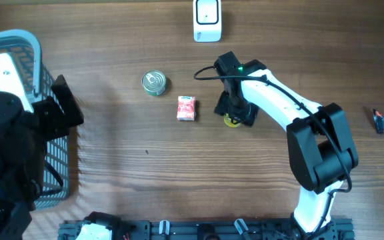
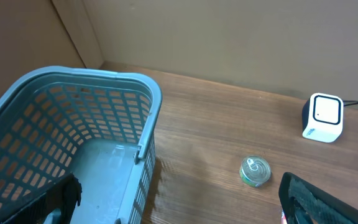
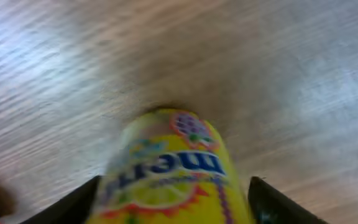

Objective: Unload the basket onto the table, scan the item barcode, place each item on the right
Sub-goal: 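Lift the yellow jar with the right gripper and tilt it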

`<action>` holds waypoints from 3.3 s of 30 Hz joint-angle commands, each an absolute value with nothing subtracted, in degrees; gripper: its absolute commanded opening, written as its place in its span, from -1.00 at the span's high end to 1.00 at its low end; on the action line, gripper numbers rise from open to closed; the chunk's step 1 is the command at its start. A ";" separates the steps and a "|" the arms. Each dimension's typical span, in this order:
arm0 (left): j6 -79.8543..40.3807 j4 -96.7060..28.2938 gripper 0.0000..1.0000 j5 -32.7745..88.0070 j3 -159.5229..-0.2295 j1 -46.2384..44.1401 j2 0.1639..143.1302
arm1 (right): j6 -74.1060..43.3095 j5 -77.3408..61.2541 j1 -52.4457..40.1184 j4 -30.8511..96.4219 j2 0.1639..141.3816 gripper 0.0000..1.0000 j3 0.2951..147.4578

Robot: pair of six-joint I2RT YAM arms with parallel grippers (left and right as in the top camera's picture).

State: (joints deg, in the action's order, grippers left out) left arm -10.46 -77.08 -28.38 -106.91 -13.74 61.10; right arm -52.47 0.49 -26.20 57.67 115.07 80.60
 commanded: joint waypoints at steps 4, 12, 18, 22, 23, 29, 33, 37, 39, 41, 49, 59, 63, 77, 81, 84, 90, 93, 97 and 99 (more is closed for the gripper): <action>-11.22 -77.45 -1.00 -27.90 -106.65 -13.32 60.84 | -47.40 5.76 -26.17 59.18 114.85 -1.00 80.16; -11.20 -77.43 -1.00 -27.90 -106.65 -13.32 60.84 | -6.00 9.04 -26.24 64.16 114.85 -1.00 85.60; -11.18 -77.43 -1.00 -27.92 -106.65 -13.32 60.84 | 17.23 -9.30 -26.24 61.47 114.85 -0.99 85.93; -11.18 -77.43 -1.00 -27.92 -106.65 -13.32 60.84 | 19.53 -8.80 -26.22 60.36 114.89 -0.61 85.76; -11.18 -77.45 -1.00 -27.92 -106.65 -13.32 60.84 | 19.55 -8.34 -26.22 60.34 114.89 -0.41 85.67; -11.16 -77.45 -1.00 -27.97 -106.65 -13.32 60.84 | 19.51 -8.43 -26.17 59.13 114.89 -0.51 82.13; -11.14 -77.43 -1.00 -28.56 -106.65 -13.32 60.84 | 22.48 -10.87 -27.00 62.17 114.85 -0.88 85.54; -11.14 -77.45 -1.00 -28.56 -106.65 -13.32 60.84 | 27.18 -13.89 -26.98 66.08 114.85 -0.87 86.35; -11.14 -77.52 -1.00 -28.56 -106.65 -13.32 60.84 | 27.03 -13.54 -26.98 67.40 114.85 -0.82 85.78; -11.16 -77.49 -1.00 -28.56 -106.65 -13.32 60.84 | 26.92 -12.60 -26.98 66.78 114.87 -0.78 84.07; -11.18 -77.69 -1.00 -28.53 -106.65 -13.32 60.84 | 17.32 -7.20 -26.98 63.07 114.87 -0.54 77.76; -11.20 -77.65 -1.00 -28.51 -106.65 -13.32 60.84 | -7.18 1.37 -26.98 57.14 114.87 0.12 77.12; -11.20 -77.65 -1.00 -28.51 -106.65 -13.32 60.84 | -30.17 1.54 -26.92 53.36 114.85 -0.07 77.25; -11.20 -77.89 -1.00 -28.51 -106.65 -13.32 60.84 | -63.92 -2.74 -22.96 50.43 113.67 -1.00 77.73; -11.20 -77.89 -1.00 -28.51 -106.65 -13.32 60.84 | -50.70 2.28 -22.96 54.43 107.18 -1.00 77.80; -11.20 -77.87 -1.00 -28.51 -106.65 -13.32 60.84 | -39.35 1.87 -22.96 59.31 101.32 -1.00 79.75; -11.25 -77.87 -1.00 -28.21 -106.65 -13.32 60.84 | -9.19 -0.21 -22.96 65.04 101.95 -1.00 84.40; -11.66 -77.87 -1.00 -27.66 -106.65 -13.32 60.84 | -2.94 -2.37 -23.70 63.88 106.67 -1.00 84.40; -11.66 -77.87 -1.00 -27.66 -106.65 -13.32 60.84 | -3.01 -2.63 -24.32 61.73 113.75 -1.00 84.40; -11.66 -77.89 -1.00 -27.66 -106.65 -13.32 60.84 | -2.98 -2.61 -24.97 60.51 115.61 -1.00 84.40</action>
State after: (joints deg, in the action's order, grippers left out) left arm -10.87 -78.02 -28.38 -106.91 -13.74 61.10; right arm -4.40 -1.72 -24.12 61.60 113.47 83.57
